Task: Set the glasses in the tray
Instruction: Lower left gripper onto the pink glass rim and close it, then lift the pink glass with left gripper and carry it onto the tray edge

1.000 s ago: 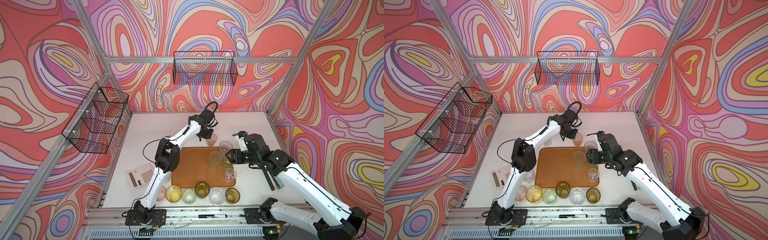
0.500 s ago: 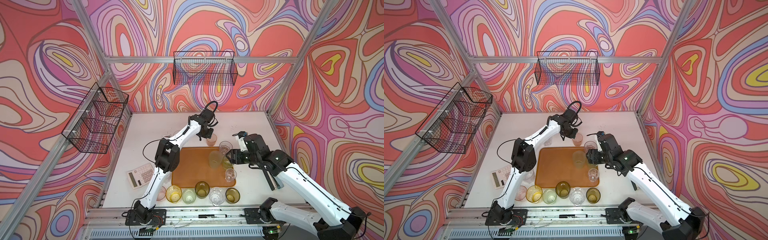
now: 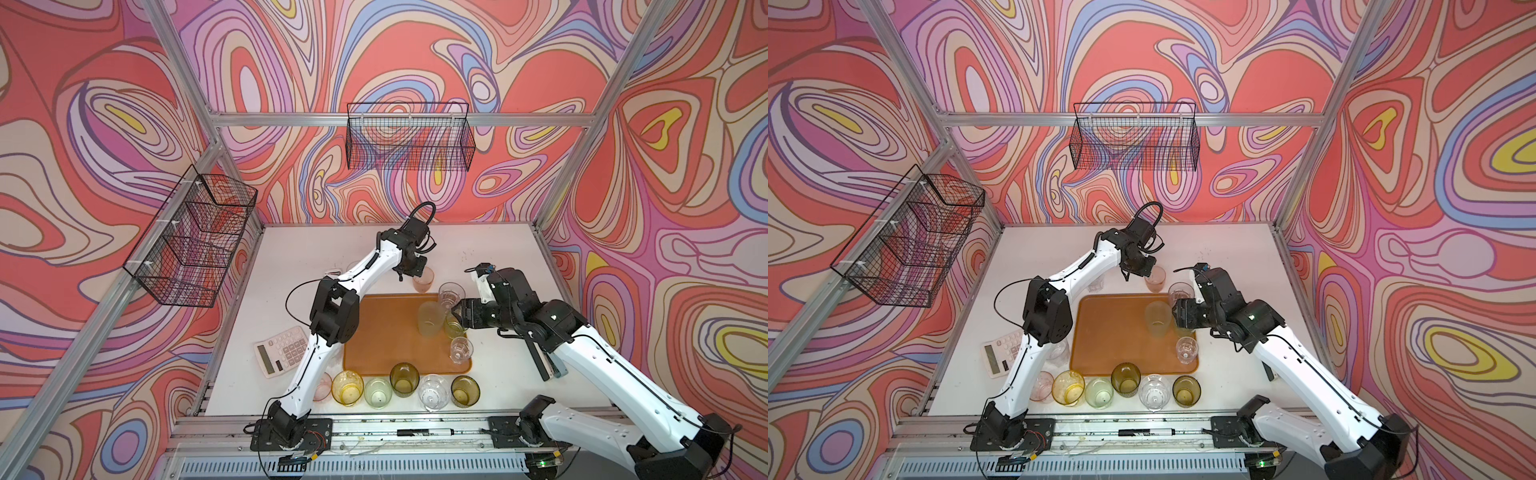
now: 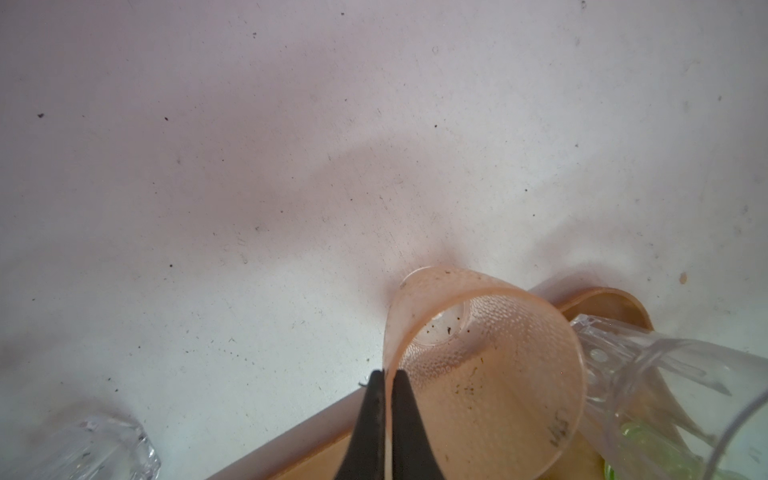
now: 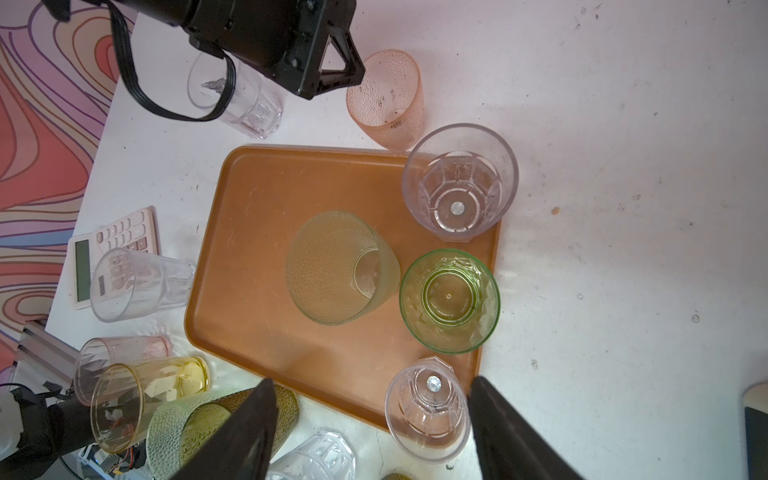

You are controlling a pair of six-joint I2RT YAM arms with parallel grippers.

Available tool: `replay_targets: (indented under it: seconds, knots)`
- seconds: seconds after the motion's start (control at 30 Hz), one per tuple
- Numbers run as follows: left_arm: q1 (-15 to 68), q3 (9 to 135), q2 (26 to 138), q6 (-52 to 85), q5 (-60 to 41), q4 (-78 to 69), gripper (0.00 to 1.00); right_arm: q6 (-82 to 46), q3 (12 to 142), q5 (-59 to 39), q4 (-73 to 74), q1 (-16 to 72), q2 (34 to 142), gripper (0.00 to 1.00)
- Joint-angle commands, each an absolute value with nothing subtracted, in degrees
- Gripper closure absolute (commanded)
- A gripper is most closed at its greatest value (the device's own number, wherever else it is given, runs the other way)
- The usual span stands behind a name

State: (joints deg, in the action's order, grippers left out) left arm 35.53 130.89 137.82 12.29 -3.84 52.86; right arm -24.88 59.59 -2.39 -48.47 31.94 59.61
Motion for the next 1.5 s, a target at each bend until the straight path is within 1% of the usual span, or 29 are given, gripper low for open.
replay_targets:
  seconds: [0.0, 0.73, 1.47]
  knots:
    - [35.2, 132.7, 136.0, 13.3, -2.9, 54.7, 1.00, -24.7, 58.8, -1.7, -48.7, 31.8, 58.5, 0.24]
    - [35.2, 132.2, 128.8, 14.9, -2.4, 60.1, 1.00, -24.8, 59.0, -1.5, -48.8, 31.9, 57.5, 0.24]
    - [35.3, 119.9, 121.4, 17.4, -5.8, 57.9, 1.00, -24.4, 59.2, -1.6, -47.9, 31.9, 57.9, 0.25]
